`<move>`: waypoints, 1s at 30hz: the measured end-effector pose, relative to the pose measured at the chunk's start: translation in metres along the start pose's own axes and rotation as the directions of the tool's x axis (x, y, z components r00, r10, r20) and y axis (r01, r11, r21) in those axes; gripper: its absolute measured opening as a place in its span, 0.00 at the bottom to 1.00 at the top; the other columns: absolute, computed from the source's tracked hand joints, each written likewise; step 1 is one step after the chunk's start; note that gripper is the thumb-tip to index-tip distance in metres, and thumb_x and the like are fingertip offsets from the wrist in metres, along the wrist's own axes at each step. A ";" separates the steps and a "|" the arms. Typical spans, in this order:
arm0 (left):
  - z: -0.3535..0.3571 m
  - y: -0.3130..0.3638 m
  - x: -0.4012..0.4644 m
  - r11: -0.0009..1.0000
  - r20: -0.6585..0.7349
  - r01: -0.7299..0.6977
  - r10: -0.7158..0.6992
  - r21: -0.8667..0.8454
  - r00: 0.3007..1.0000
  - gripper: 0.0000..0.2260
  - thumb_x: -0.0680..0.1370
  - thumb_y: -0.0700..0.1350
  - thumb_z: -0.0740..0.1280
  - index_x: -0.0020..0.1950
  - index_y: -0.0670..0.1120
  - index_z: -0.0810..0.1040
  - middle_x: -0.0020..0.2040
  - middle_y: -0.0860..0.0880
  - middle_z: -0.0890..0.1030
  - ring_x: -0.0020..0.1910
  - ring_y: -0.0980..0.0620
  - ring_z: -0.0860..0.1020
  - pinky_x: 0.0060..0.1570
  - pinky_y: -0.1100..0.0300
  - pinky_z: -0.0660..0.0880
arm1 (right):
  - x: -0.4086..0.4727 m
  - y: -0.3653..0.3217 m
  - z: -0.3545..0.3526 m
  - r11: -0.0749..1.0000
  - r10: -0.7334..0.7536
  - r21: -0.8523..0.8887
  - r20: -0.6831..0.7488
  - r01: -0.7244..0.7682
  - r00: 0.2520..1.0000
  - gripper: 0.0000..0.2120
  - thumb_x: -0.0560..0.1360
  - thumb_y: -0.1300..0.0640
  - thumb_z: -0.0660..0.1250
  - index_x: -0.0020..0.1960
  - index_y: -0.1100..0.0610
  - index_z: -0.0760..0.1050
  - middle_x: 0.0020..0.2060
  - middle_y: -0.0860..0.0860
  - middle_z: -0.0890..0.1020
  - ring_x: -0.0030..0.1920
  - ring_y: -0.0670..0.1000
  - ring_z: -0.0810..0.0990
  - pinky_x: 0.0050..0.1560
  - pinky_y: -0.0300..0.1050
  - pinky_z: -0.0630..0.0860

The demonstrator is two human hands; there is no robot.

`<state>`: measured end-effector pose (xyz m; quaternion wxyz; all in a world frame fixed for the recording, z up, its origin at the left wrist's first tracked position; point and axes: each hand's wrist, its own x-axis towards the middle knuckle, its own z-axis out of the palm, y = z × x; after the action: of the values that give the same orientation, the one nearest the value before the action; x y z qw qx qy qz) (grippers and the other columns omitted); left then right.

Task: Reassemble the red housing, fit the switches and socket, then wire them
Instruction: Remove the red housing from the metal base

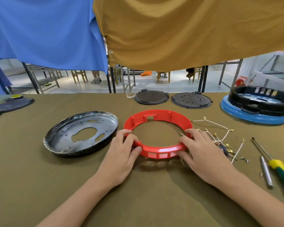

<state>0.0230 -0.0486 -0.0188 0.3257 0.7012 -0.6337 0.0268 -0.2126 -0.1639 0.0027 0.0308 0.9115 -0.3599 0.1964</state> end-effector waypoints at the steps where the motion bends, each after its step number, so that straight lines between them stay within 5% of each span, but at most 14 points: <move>1: -0.001 0.001 0.001 1.000 -0.005 -0.006 0.006 0.009 1.000 0.05 0.81 0.49 0.63 0.56 0.51 0.73 0.62 0.55 0.64 0.63 0.53 0.68 0.63 0.61 0.63 | -0.001 -0.001 -0.001 0.999 -0.003 -0.032 -0.005 0.003 1.000 0.18 0.79 0.41 0.61 0.62 0.50 0.75 0.69 0.51 0.70 0.67 0.53 0.69 0.62 0.45 0.71; 5: -0.004 0.004 0.001 1.000 -0.043 0.000 0.000 0.013 0.999 0.06 0.82 0.48 0.63 0.56 0.49 0.73 0.60 0.56 0.65 0.58 0.51 0.70 0.58 0.64 0.61 | -0.001 -0.008 -0.005 0.988 -0.048 -0.148 -0.106 0.032 0.993 0.19 0.75 0.43 0.67 0.56 0.57 0.80 0.60 0.59 0.79 0.61 0.61 0.75 0.58 0.56 0.76; 9: -0.013 0.004 0.001 0.997 -0.108 0.012 -0.020 -0.071 0.994 0.04 0.82 0.48 0.63 0.55 0.49 0.72 0.56 0.57 0.68 0.55 0.52 0.71 0.56 0.63 0.65 | 0.014 -0.017 -0.011 0.979 -0.172 -0.153 -0.247 0.137 0.954 0.19 0.75 0.46 0.67 0.54 0.62 0.79 0.55 0.60 0.80 0.61 0.63 0.75 0.67 0.57 0.70; 14: -0.033 -0.005 0.002 0.979 -0.209 -0.028 -0.015 -0.201 0.978 0.14 0.80 0.52 0.65 0.65 0.51 0.72 0.61 0.57 0.69 0.59 0.57 0.72 0.60 0.60 0.70 | 0.025 -0.029 -0.013 0.970 -0.062 0.208 -0.297 0.128 0.953 0.19 0.77 0.45 0.57 0.48 0.60 0.75 0.46 0.52 0.78 0.55 0.57 0.73 0.58 0.46 0.68; 17: -0.048 -0.026 0.001 0.987 -0.256 0.157 -0.141 0.041 0.956 0.25 0.78 0.56 0.67 0.73 0.51 0.67 0.68 0.51 0.66 0.68 0.51 0.67 0.66 0.54 0.66 | 0.021 -0.030 -0.009 0.898 0.100 0.439 -0.261 0.026 0.960 0.20 0.76 0.41 0.53 0.44 0.57 0.72 0.41 0.48 0.76 0.47 0.52 0.71 0.44 0.41 0.64; 19: -0.054 -0.039 -0.001 0.854 -0.154 0.359 -0.325 0.376 0.933 0.22 0.79 0.59 0.64 0.71 0.53 0.69 0.67 0.50 0.69 0.66 0.48 0.67 0.63 0.51 0.67 | 0.020 -0.028 -0.008 0.795 0.226 0.604 -0.223 -0.048 0.948 0.20 0.75 0.39 0.52 0.42 0.55 0.71 0.37 0.50 0.76 0.42 0.53 0.72 0.40 0.43 0.66; 21: -0.056 -0.049 -0.001 0.752 -0.073 0.386 -0.414 0.535 0.907 0.16 0.81 0.57 0.59 0.64 0.51 0.73 0.60 0.50 0.75 0.61 0.47 0.72 0.56 0.53 0.70 | 0.019 -0.028 -0.009 0.651 0.339 0.752 -0.168 -0.102 0.926 0.21 0.76 0.38 0.53 0.42 0.55 0.72 0.36 0.55 0.78 0.41 0.57 0.76 0.44 0.49 0.73; 25: -0.066 -0.050 0.008 0.838 -0.276 0.376 -0.282 0.397 0.919 0.11 0.83 0.51 0.59 0.53 0.45 0.75 0.50 0.47 0.78 0.51 0.43 0.78 0.46 0.49 0.73 | 0.017 -0.029 -0.012 0.234 0.479 0.944 0.098 -0.234 0.872 0.24 0.74 0.36 0.57 0.48 0.56 0.78 0.43 0.53 0.84 0.49 0.56 0.84 0.55 0.58 0.80; 30: -0.090 -0.049 0.009 0.957 -0.646 0.289 -0.199 0.035 0.737 0.10 0.84 0.47 0.58 0.44 0.45 0.68 0.38 0.49 0.72 0.35 0.46 0.69 0.34 0.53 0.60 | 0.018 -0.032 -0.014 -0.092 0.486 0.967 0.251 -0.237 0.837 0.22 0.79 0.43 0.59 0.45 0.63 0.75 0.37 0.56 0.79 0.53 0.62 0.82 0.50 0.62 0.82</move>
<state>0.1029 -0.0135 0.0350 0.4736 0.7476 -0.3853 0.2614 -0.1838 -0.1492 0.0258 -0.6266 0.5148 -0.3491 0.4696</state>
